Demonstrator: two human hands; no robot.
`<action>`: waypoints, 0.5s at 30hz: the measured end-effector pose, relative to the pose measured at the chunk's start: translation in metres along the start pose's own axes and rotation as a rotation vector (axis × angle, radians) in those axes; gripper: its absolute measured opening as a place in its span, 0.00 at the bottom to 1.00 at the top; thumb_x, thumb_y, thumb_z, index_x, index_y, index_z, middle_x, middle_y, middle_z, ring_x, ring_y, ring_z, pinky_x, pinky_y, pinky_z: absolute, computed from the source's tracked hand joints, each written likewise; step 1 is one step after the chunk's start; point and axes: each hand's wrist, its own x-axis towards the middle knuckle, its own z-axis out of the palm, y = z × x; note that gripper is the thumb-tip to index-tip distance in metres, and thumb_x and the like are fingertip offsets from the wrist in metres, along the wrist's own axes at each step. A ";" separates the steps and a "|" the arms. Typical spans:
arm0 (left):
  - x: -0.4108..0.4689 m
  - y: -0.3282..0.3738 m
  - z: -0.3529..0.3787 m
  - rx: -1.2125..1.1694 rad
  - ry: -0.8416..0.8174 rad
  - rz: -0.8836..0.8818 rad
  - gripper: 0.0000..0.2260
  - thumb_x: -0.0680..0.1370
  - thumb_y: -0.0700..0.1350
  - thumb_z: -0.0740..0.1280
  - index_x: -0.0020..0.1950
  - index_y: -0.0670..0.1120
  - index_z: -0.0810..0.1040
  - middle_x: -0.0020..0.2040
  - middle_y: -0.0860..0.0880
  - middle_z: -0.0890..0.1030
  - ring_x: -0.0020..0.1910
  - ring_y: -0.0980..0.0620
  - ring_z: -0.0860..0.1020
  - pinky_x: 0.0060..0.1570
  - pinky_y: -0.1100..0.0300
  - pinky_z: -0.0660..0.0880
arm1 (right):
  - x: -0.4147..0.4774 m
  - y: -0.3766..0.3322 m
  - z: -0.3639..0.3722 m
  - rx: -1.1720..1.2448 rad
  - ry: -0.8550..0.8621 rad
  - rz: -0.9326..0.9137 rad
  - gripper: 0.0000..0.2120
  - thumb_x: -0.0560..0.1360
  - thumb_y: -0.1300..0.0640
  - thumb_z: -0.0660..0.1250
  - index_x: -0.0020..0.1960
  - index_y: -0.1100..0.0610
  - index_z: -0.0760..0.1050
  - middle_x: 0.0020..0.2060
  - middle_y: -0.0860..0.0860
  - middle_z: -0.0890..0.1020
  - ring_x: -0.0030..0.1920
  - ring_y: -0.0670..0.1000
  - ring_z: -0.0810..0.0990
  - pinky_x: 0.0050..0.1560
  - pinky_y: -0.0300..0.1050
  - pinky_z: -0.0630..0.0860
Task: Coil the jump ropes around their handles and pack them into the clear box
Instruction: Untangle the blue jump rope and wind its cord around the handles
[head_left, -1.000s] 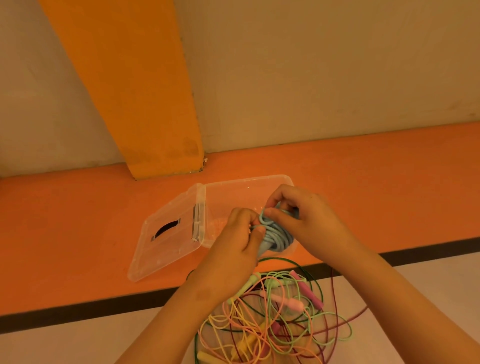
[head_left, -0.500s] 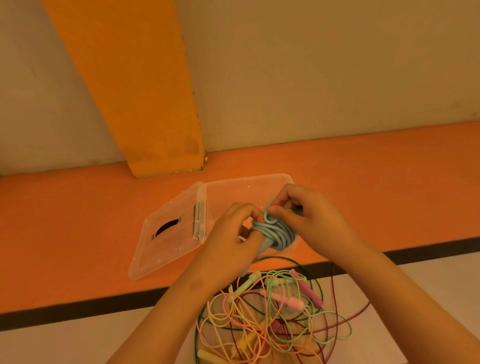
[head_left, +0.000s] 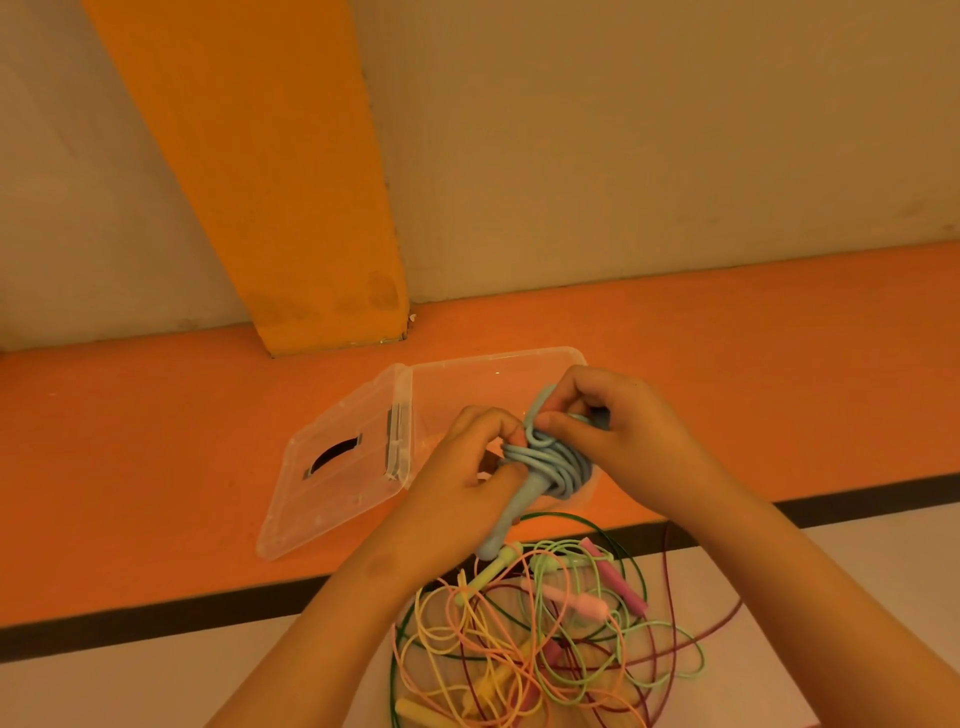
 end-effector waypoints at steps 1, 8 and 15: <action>0.000 0.000 -0.001 -0.019 -0.016 -0.001 0.02 0.76 0.46 0.61 0.47 0.52 0.72 0.56 0.52 0.71 0.49 0.42 0.76 0.49 0.41 0.76 | 0.000 0.000 -0.001 0.012 0.008 0.003 0.05 0.72 0.57 0.72 0.39 0.52 0.77 0.33 0.48 0.78 0.37 0.48 0.76 0.40 0.47 0.71; -0.001 0.000 0.005 -0.101 0.010 -0.006 0.03 0.81 0.45 0.60 0.53 0.50 0.72 0.54 0.43 0.74 0.45 0.44 0.77 0.47 0.44 0.76 | -0.001 -0.005 -0.004 -0.037 0.001 0.002 0.05 0.71 0.55 0.71 0.39 0.48 0.77 0.37 0.50 0.76 0.41 0.46 0.74 0.42 0.41 0.70; -0.002 -0.003 0.010 -0.123 0.081 -0.039 0.03 0.82 0.45 0.59 0.53 0.51 0.71 0.51 0.45 0.76 0.42 0.47 0.76 0.46 0.43 0.76 | -0.001 -0.010 -0.007 -0.035 -0.059 0.026 0.06 0.72 0.54 0.70 0.39 0.45 0.76 0.37 0.48 0.73 0.43 0.42 0.71 0.44 0.38 0.67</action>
